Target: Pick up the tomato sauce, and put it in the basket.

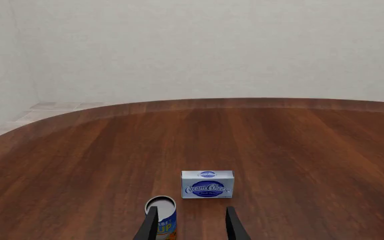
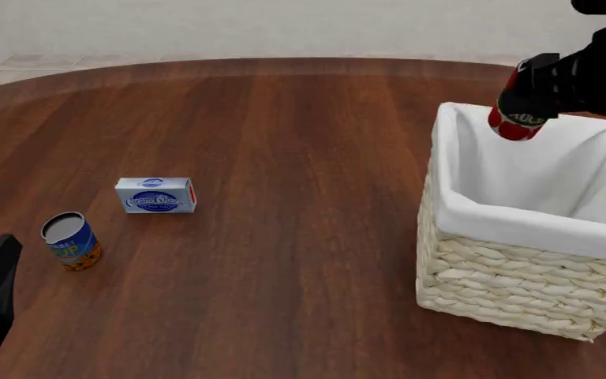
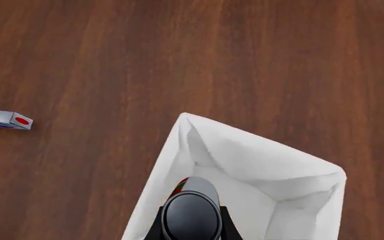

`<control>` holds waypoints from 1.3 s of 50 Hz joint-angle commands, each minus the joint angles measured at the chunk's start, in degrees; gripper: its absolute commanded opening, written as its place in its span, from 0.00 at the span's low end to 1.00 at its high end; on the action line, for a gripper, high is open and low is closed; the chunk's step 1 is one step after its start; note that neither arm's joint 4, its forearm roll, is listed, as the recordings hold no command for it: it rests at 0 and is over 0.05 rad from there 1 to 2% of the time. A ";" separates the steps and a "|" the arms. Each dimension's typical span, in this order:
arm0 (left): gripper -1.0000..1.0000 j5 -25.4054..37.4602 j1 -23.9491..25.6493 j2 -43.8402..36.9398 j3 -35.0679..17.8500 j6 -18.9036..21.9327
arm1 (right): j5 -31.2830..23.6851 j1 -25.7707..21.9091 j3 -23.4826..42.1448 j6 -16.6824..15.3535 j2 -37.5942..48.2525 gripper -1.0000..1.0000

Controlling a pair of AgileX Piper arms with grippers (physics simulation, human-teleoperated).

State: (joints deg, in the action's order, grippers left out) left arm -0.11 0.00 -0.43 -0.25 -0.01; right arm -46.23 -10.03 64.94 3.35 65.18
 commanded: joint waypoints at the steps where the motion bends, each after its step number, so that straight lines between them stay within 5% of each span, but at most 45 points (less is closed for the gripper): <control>1: 1.00 0.00 0.00 0.00 0.00 0.00 | 1.49 2.37 -1.34 0.97 -0.13 0.00; 65: 1.00 0.00 -0.01 0.00 0.00 0.00 | 15.08 7.38 -17.85 5.20 -0.53 0.00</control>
State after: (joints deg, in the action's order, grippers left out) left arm -0.11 0.00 -0.43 -0.24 -0.01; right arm -32.56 -3.01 49.22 6.97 65.30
